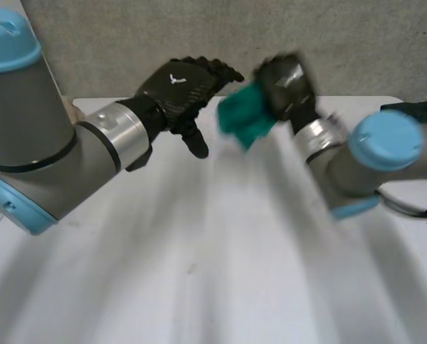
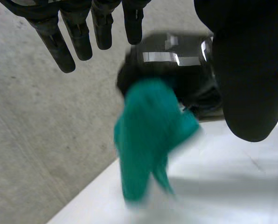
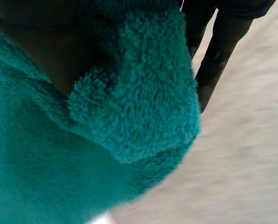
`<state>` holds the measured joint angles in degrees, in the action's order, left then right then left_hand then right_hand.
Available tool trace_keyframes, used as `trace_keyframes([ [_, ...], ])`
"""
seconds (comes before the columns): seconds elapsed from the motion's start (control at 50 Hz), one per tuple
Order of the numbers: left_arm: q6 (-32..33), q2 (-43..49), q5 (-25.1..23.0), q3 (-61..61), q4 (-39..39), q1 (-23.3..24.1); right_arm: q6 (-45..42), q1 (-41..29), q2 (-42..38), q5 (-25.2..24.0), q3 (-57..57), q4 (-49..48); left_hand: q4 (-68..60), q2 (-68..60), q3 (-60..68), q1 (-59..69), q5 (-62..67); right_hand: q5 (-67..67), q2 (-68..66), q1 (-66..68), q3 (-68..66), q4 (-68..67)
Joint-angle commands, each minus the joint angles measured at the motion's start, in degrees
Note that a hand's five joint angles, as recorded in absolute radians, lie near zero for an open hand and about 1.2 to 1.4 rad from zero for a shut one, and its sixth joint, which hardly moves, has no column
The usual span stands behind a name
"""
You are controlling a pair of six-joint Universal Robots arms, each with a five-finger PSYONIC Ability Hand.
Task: Fold the laundry.
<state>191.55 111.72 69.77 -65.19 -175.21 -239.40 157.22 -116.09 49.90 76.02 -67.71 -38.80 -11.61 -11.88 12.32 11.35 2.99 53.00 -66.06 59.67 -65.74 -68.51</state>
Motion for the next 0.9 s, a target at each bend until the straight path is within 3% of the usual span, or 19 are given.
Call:
trace_keyframes([
  [0.02,-0.04,-1.25,0.01,0.24,-0.04,-0.63,7.57,12.98,2.22,3.43,5.12,-7.70,-0.28,-0.02,-0.42,0.54,-1.10,17.00,-13.94,20.33,-14.26,-11.49],
  [0.16,-0.13,-1.16,-0.08,-0.37,-0.04,-0.46,10.04,26.34,-2.52,2.47,12.24,-6.73,-0.28,-0.02,-0.42,0.54,-1.10,17.00,-13.94,20.33,-14.26,-11.49],
  [0.24,-0.13,-1.07,-0.08,-0.64,0.04,-0.28,12.14,32.59,-8.75,-2.27,16.98,-4.63,-0.28,-0.02,-0.42,0.54,-1.10,17.00,-13.94,20.33,-14.26,-11.49],
  [0.34,-0.22,-0.63,0.01,-1.16,0.13,-0.02,13.29,39.96,-19.03,-12.63,21.12,-1.20,-0.28,-0.02,-0.42,0.54,-1.10,17.00,-13.94,20.33,-14.26,-11.49],
  [0.46,-0.22,-0.37,-0.08,-2.48,-0.04,0.07,13.12,45.25,-23.36,-18.80,19.64,0.56,-0.28,-0.02,-0.42,0.54,-1.10,17.00,-13.94,20.33,-14.26,-11.49],
  [0.52,-0.21,-0.37,-0.08,-2.66,-0.04,0.07,12.94,47.01,-22.48,-20.91,16.65,0.57,-0.28,-0.02,-0.42,0.54,-1.10,17.00,-13.94,20.33,-14.26,-11.49],
  [0.54,-0.22,-0.37,-0.08,-2.66,-0.04,0.16,12.85,47.27,-21.78,-21.09,15.86,0.57,-0.12,0.15,-0.59,0.38,-1.26,7.90,-4.84,11.23,-5.16,-2.39],
  [0.56,-0.22,-0.45,-0.08,-2.66,0.04,0.16,12.94,47.28,-20.73,-21.09,14.89,0.65,-0.11,0.15,-0.59,0.38,-1.27,-8.68,11.73,-5.35,11.42,14.18],
  [0.58,-0.22,-0.45,-0.08,-2.66,-0.04,0.16,12.94,47.36,-18.89,-21.00,13.49,0.91,-0.11,0.15,-0.59,0.38,-1.27,-37.32,40.38,-33.99,40.06,42.83],
  [0.6,-0.22,-0.45,-0.08,-2.66,-0.04,0.16,12.94,47.36,-17.74,-20.91,12.70,1.09,-0.28,-0.02,-0.42,0.54,-1.10,-51.60,54.65,-48.27,54.34,57.10],
  [0.76,-0.13,-1.16,-0.08,-2.75,0.04,1.56,13.03,47.54,-5.00,-20.30,6.89,7.23,-0.28,-0.02,-0.42,0.54,-1.10,-53.00,56.06,-49.67,55.74,58.51],
  [0.9,-0.39,-3.35,-0.08,-2.84,0.31,2.44,11.10,51.57,4.67,-12.84,7.33,23.31,-0.28,-0.02,-0.42,0.54,-1.10,-53.00,56.06,-49.67,55.74,58.51],
])
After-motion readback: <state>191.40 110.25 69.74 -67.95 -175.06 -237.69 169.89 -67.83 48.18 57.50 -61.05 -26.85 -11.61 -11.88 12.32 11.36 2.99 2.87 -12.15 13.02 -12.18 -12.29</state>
